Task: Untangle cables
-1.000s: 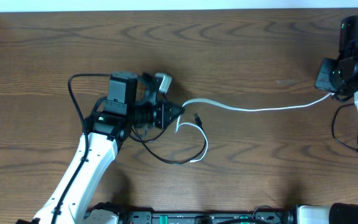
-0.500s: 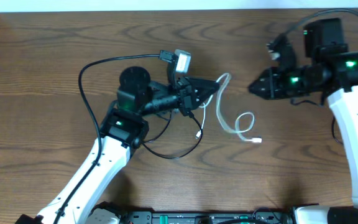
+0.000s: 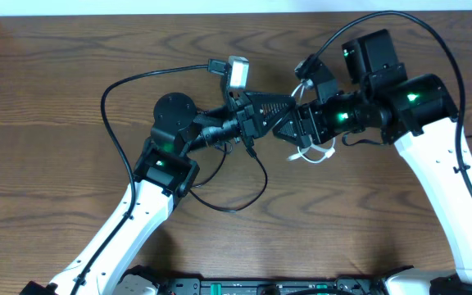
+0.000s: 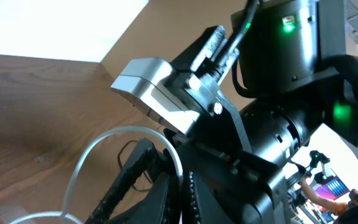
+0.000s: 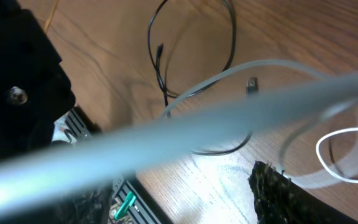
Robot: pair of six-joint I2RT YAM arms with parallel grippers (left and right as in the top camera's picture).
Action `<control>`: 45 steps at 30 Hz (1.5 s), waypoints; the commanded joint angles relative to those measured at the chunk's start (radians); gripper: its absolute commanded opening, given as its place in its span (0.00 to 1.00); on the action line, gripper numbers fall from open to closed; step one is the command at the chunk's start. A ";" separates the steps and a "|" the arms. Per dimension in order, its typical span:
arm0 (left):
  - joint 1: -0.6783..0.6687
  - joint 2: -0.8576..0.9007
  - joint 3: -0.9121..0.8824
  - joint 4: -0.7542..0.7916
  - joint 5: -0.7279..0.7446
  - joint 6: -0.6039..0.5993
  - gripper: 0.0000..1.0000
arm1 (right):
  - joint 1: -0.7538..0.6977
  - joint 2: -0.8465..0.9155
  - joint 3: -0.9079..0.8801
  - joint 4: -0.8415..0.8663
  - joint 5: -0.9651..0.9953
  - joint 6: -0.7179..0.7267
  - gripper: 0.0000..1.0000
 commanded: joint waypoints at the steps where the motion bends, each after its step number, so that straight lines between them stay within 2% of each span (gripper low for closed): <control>1: -0.003 -0.001 0.008 0.010 0.016 -0.012 0.08 | 0.013 -0.003 -0.008 0.020 0.072 -0.012 0.66; 8: -0.003 0.000 0.008 -0.014 0.015 0.006 0.08 | 0.013 -0.003 -0.008 0.084 0.335 -0.012 0.69; 13: -0.002 0.000 0.008 -0.089 0.015 0.035 0.08 | 0.013 -0.003 -0.008 0.188 0.367 -0.096 0.69; 15: -0.002 0.000 0.008 -0.088 0.015 0.034 0.08 | 0.013 -0.003 -0.008 0.227 0.353 -0.118 0.68; 18: -0.002 -0.001 0.009 -0.079 0.016 -0.005 0.08 | 0.013 -0.002 -0.009 0.275 0.291 -0.166 0.55; 23: -0.002 -0.001 0.009 0.035 0.064 -0.150 0.08 | 0.013 0.005 -0.009 0.326 0.283 -0.169 0.55; 25: 0.004 -0.001 0.009 0.063 0.071 -0.192 0.08 | 0.013 0.005 -0.009 0.327 0.259 -0.189 0.56; 29: 0.050 -0.001 0.009 0.062 0.077 -0.191 0.08 | 0.010 0.004 -0.009 0.281 0.174 -0.254 0.59; 33: 0.105 -0.001 0.009 0.062 0.109 -0.192 0.08 | -0.013 0.004 -0.009 0.251 0.080 -0.269 0.75; 38: 0.113 -0.001 0.009 0.073 0.128 -0.238 0.08 | -0.030 0.004 -0.009 0.235 -0.061 -0.304 0.77; 44: 0.113 -0.001 0.009 0.324 0.163 -0.418 0.08 | -0.030 0.004 -0.009 0.243 -0.060 -0.323 0.77; 45: 0.113 -0.001 0.009 0.357 0.165 -0.445 0.08 | -0.030 0.004 -0.009 0.245 -0.060 -0.326 0.74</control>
